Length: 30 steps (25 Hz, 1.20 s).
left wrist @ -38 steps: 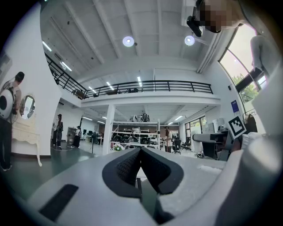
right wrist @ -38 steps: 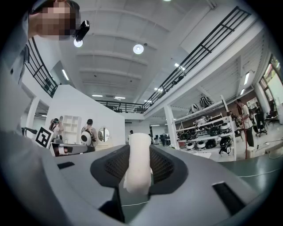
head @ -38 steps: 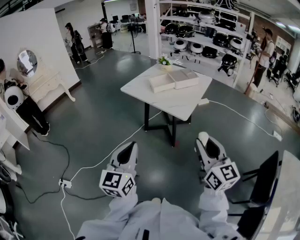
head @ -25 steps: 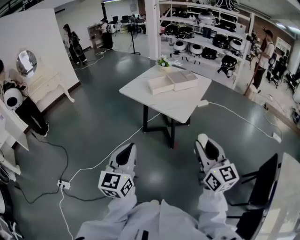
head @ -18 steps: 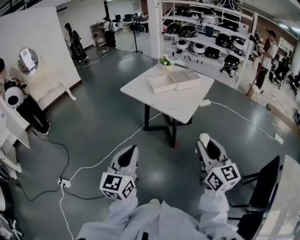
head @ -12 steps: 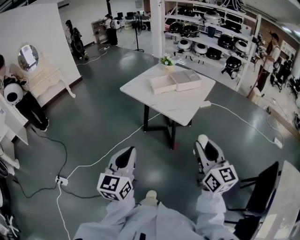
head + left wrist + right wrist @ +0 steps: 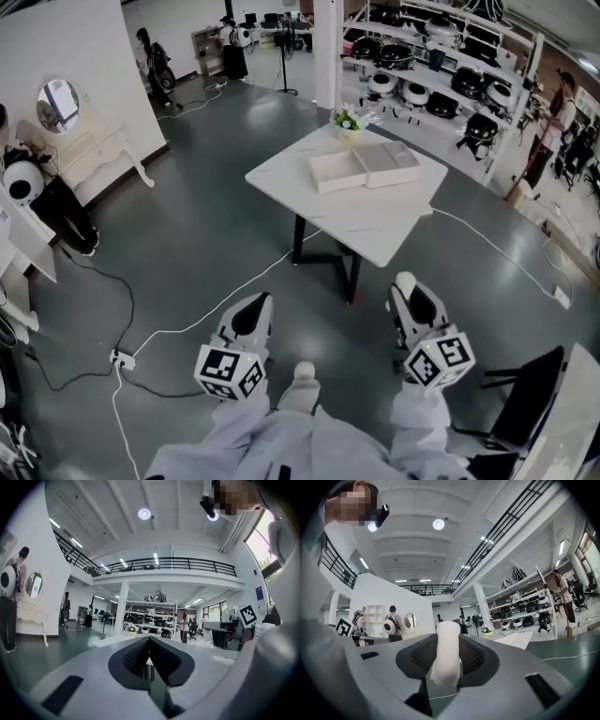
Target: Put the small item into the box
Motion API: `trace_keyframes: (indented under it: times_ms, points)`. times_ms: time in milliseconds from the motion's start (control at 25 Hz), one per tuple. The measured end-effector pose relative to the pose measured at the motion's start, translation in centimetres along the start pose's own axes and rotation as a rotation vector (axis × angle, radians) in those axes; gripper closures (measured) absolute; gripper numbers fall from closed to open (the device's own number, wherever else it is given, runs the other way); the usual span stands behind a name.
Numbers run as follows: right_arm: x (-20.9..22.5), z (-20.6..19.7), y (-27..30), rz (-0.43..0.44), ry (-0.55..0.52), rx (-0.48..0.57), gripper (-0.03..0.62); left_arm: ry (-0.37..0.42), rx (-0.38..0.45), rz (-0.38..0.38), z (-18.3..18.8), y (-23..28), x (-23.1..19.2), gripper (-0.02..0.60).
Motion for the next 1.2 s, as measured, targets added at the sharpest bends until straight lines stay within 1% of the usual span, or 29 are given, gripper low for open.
trace_keyframes:
  times_ms: [160,640,800,960,1200]
  points:
    - [0.9,-0.2,4.8,0.001,-0.004,-0.015,0.474,-0.012,-0.004,-0.017,0.3,3.9,-3.2,0.584]
    - [4.4,0.3,16.5,-0.031,0.009,-0.020,0.474,-0.016,-0.002,-0.079,1.6,14.8,-10.5,0.584]
    - [4.7,-0.3,19.6,-0.049,0.003,-0.033,0.474,-0.022,0.002,-0.090,1.7,17.0,-13.0,0.584]
    - [5.3,-1.0,21.5,-0.060,0.013,-0.037,0.474,-0.026,-0.008,-0.110,1.1,18.9,-14.1,0.584]
    - [6.0,-1.8,23.7,-0.076,0.029,-0.055,0.474,-0.045,-0.026,-0.120,0.2,20.7,-15.7,0.584]
Point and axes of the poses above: the fingertips, and each gripper's own axes: y forward along the fingers, x to its right, z out of its top, the point moved 4 cm from there along -y, backward along the fingers, and after that the axes turned 6 degrees about -z, right-handed, at the moved point
